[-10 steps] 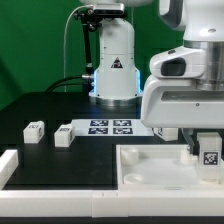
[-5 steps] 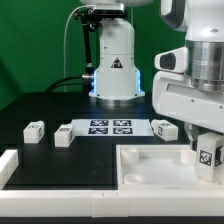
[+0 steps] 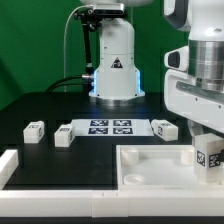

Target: Assemble one leg

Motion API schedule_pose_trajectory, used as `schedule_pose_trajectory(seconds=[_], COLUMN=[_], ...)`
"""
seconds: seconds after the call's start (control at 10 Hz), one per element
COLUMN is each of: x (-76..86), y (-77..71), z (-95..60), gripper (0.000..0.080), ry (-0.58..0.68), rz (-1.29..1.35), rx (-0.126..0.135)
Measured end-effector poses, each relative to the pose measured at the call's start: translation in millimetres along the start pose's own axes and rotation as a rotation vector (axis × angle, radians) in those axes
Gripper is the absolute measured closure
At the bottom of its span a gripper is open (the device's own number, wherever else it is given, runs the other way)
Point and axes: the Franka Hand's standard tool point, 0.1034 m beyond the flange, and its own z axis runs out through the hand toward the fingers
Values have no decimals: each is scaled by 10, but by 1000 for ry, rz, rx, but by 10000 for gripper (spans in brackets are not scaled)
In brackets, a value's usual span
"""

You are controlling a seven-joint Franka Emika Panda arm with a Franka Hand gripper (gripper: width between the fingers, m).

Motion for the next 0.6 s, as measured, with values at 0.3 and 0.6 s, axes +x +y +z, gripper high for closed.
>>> schedule_pose_trajectory(seconds=[0.3,0.6], x=[-9,-62], y=[1,1], z=[6,17], gripper=[167,150], ry=[1,-1], rz=[-377,-824], rx=[-2,-11])
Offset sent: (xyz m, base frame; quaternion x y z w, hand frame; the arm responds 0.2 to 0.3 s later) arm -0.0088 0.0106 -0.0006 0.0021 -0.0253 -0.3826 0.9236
